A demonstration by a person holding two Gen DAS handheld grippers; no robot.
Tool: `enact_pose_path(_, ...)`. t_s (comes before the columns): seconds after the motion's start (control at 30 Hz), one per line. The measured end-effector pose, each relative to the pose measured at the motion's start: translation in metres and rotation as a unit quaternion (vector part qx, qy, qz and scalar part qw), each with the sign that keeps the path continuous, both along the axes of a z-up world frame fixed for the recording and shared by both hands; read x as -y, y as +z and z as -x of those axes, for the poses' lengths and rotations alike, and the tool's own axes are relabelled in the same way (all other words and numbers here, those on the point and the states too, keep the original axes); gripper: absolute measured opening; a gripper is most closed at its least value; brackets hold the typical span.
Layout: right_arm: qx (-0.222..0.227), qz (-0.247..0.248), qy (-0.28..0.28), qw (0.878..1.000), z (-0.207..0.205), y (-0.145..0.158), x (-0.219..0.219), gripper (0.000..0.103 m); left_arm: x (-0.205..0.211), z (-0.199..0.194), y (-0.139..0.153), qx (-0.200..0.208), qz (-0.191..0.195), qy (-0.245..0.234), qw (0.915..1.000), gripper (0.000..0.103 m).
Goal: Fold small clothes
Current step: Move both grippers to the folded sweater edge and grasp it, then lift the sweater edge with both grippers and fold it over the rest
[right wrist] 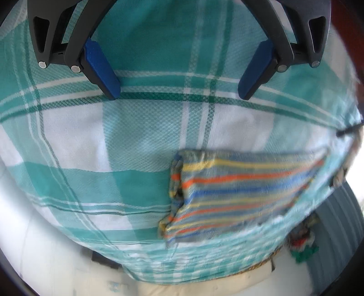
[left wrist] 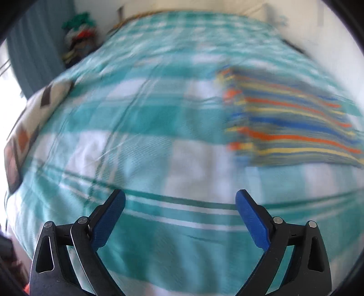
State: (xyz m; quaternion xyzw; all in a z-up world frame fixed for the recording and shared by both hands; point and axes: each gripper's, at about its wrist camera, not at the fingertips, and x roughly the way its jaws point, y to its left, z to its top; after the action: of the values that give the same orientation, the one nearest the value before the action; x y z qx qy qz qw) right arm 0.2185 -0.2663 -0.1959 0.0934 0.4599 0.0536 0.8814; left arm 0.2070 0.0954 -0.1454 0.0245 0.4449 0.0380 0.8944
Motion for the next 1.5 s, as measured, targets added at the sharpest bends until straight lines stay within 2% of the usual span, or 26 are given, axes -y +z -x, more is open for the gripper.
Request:
enact_pose_path(0.07,0.011,-0.042,-0.021,0.999,-0.007,0.011,0.02,0.102,0.049,0.006,0.013,0.014,0.006,-0.086,0.9961,0.097)
enact_pose_path(0.13,0.012,-0.08,-0.032,0.996,-0.026,0.019,0.038,0.101,0.115,0.006,0.019,0.016,0.005,-0.188,0.9821,0.097)
enact_pose_path(0.17,0.008,-0.095,-0.031,0.995,-0.039,0.022,0.046,0.099,0.148,0.005,0.019,0.016,0.002,-0.234,0.972,0.097)
enact_pose_path(0.2,0.003,-0.107,-0.027,0.994,-0.056,0.025,0.053,0.093,0.184,0.003,0.018,0.018,-0.004,-0.28,0.9597,0.097)
enact_pose_path(0.3,-0.012,-0.145,0.002,0.989,-0.103,0.03,0.065,0.086,0.27,-0.01,0.004,0.022,-0.02,-0.363,0.9313,0.096)
enact_pose_path(0.37,-0.029,-0.168,0.02,0.985,-0.136,0.029,0.068,0.081,0.31,-0.026,-0.01,0.017,-0.019,-0.385,0.9226,0.091)
enact_pose_path(0.4,-0.038,-0.178,0.028,0.983,-0.15,0.027,0.068,0.08,0.327,-0.036,-0.018,0.01,-0.016,-0.389,0.9209,0.088)
enact_pose_path(0.5,-0.059,-0.192,0.045,0.978,-0.189,0.02,0.065,0.079,0.355,-0.06,-0.039,0.0,-0.032,-0.388,0.9212,0.089)
enact_pose_path(0.57,-0.071,-0.192,0.049,0.978,-0.214,0.011,0.063,0.079,0.358,-0.068,-0.043,0.005,-0.026,-0.385,0.9226,0.09)
enact_pose_path(0.63,-0.076,-0.191,0.042,0.978,-0.236,0.001,0.065,0.078,0.357,-0.073,-0.04,0.006,-0.008,-0.383,0.9237,0.083)
enact_pose_path(0.67,-0.078,-0.195,0.036,0.977,-0.244,-0.003,0.065,0.077,0.356,-0.074,-0.038,0.01,-0.003,-0.383,0.9235,0.063)
enact_pose_path(0.7,-0.078,-0.202,0.033,0.976,-0.253,-0.009,0.065,0.071,0.356,-0.076,-0.036,0.012,0.001,-0.385,0.9228,0.037)
enact_pose_path(0.73,-0.076,-0.206,0.032,0.975,-0.261,-0.011,0.065,0.063,0.357,-0.077,-0.035,0.012,0.004,-0.384,0.9231,0.016)
enact_pose_path(0.77,-0.074,-0.211,0.031,0.974,-0.267,-0.013,0.063,0.06,0.358,-0.079,-0.034,0.014,0.0,-0.377,0.926,0.013)
enact_pose_path(0.8,-0.075,-0.217,0.03,0.973,-0.273,-0.016,0.061,0.054,0.356,-0.081,-0.032,0.013,0.01,-0.372,0.9281,0.011)
enact_pose_path(0.83,-0.078,-0.223,0.029,0.971,-0.277,-0.018,0.058,0.032,0.351,-0.083,-0.029,0.011,0.03,-0.366,0.93,0.009)
enact_pose_path(0.87,-0.084,-0.216,0.028,0.972,-0.28,-0.018,0.053,0.015,0.345,-0.083,-0.025,0.013,0.046,-0.361,0.9312,0.009)
enact_pose_path(0.9,-0.083,-0.201,0.03,0.976,-0.281,-0.014,0.047,0.008,0.335,-0.081,-0.019,0.02,0.06,-0.353,0.9335,0.009)
enact_pose_path(1.03,-0.03,-0.177,0.055,0.982,-0.274,0.03,0.023,0.008,0.275,-0.07,0.017,0.052,0.12,-0.297,0.946,0.009)
enact_pose_path(1.13,-0.007,-0.177,0.091,0.98,-0.272,0.064,-0.018,0.008,0.214,-0.067,0.035,0.061,0.17,-0.236,0.9549,0.009)
enact_pose_path(1.23,-0.002,-0.181,0.128,0.975,-0.275,0.082,-0.073,0.008,0.153,-0.065,0.039,0.058,0.212,-0.166,0.9612,0.009)
enact_pose_path(1.37,-0.007,-0.17,0.177,0.969,-0.282,0.081,-0.159,0.008,0.088,-0.062,0.023,0.045,0.24,-0.088,0.9658,0.009)
enact_pose_path(1.5,-0.026,-0.163,0.204,0.965,-0.286,0.062,-0.23,0.008,0.056,-0.06,0.004,0.032,0.249,-0.046,0.967,0.009)
